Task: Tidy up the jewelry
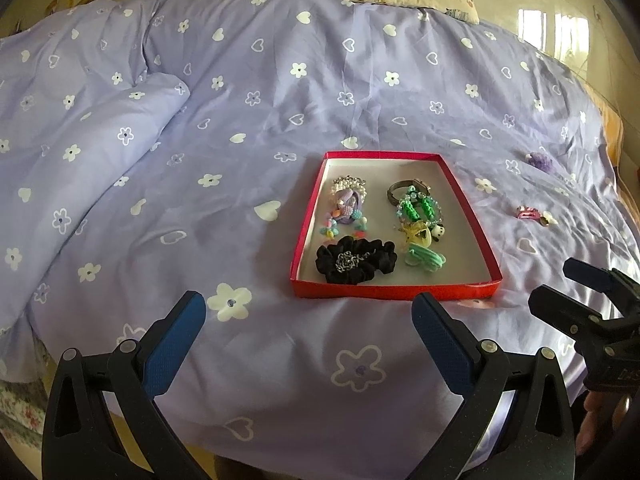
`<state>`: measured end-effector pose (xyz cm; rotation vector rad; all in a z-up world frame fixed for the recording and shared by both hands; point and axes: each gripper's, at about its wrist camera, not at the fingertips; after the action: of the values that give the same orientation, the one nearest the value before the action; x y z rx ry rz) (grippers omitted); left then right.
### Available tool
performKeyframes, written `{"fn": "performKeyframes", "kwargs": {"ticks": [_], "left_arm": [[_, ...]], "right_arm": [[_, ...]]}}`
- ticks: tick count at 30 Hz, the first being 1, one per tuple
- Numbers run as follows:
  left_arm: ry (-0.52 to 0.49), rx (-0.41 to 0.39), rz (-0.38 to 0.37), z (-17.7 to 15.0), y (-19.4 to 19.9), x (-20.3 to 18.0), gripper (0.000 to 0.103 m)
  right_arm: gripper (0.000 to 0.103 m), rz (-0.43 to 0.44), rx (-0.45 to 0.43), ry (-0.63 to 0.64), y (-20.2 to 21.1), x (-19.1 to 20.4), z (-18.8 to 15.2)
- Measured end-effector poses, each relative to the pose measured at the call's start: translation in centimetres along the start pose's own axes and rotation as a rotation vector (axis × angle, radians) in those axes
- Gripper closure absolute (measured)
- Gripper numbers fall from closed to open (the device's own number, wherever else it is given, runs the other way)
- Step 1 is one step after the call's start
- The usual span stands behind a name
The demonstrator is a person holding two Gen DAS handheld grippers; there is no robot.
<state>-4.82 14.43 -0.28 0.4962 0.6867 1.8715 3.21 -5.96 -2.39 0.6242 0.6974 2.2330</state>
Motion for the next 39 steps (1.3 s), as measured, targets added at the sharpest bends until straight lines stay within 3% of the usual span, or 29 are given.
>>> {"fn": "performKeyframes", "kwargs": {"ticks": [39], "left_arm": [[-0.004, 0.003, 0.015, -0.2, -0.28, -0.03, 0.0]], "right_arm": [[0.001, 0.007, 0.004, 0.0, -0.21, 0.39, -0.11]]}}
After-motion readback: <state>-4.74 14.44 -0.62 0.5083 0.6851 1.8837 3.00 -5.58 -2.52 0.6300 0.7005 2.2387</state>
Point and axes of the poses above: each gripper's, at about its wrist camera, not at the fingertips, and y roughly against the way its jaws point, x to its left, z to its top
